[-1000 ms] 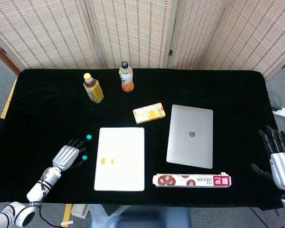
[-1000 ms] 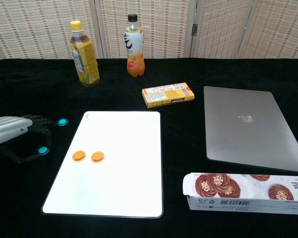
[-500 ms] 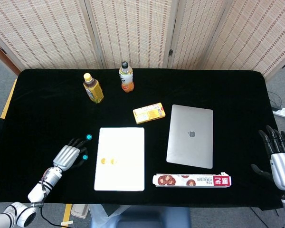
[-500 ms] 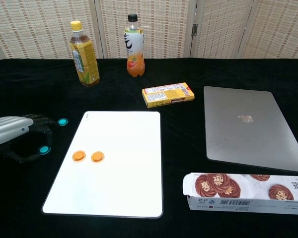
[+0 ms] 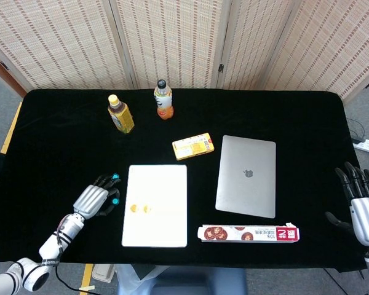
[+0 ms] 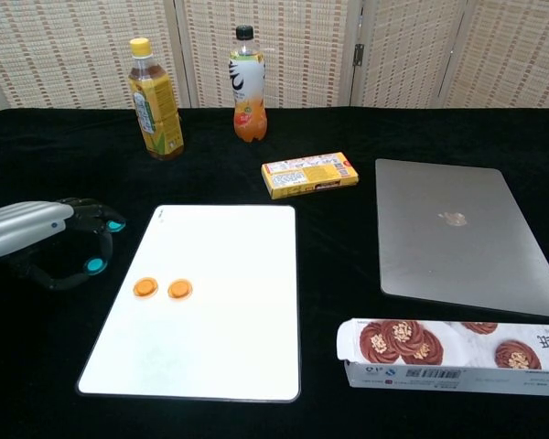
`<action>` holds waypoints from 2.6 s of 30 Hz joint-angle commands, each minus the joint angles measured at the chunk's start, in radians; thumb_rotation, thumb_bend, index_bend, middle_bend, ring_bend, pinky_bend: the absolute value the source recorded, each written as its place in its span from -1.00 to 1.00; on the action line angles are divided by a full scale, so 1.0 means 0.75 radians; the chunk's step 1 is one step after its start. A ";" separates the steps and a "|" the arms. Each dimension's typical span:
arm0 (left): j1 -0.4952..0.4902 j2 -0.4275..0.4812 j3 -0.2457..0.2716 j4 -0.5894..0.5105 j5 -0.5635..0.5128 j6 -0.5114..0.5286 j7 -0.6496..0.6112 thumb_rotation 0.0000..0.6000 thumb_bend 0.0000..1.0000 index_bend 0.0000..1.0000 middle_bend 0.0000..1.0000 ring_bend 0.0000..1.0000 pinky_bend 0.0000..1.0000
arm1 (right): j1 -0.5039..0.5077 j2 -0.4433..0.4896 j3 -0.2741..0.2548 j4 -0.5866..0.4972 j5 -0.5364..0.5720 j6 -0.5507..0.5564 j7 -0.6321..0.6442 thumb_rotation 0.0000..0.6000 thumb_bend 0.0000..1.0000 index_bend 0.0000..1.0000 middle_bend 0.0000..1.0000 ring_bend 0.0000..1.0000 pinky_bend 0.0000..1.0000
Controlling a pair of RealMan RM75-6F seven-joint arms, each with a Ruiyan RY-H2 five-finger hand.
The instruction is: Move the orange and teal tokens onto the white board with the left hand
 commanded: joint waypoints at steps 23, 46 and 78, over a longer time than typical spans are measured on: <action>-0.180 -0.074 -0.122 -0.035 -0.128 -0.214 0.145 1.00 -0.08 0.00 -0.66 -0.90 -1.00 | -0.019 -0.004 0.000 0.046 0.016 0.013 0.056 1.00 -0.67 -1.00 -1.00 -1.00 -1.00; -0.165 -0.036 -0.206 0.022 -0.299 -0.234 0.104 1.00 -0.14 -0.27 -0.71 -0.97 -1.00 | -0.021 -0.004 0.003 0.055 0.013 0.017 0.070 1.00 -0.67 -1.00 -1.00 -1.00 -1.00; -0.170 -0.195 -0.194 0.338 -0.325 -0.304 0.017 1.00 -0.14 -0.14 -0.71 -0.95 -1.00 | -0.025 -0.004 0.003 0.040 0.019 0.015 0.048 1.00 -0.67 -1.00 -1.00 -1.00 -1.00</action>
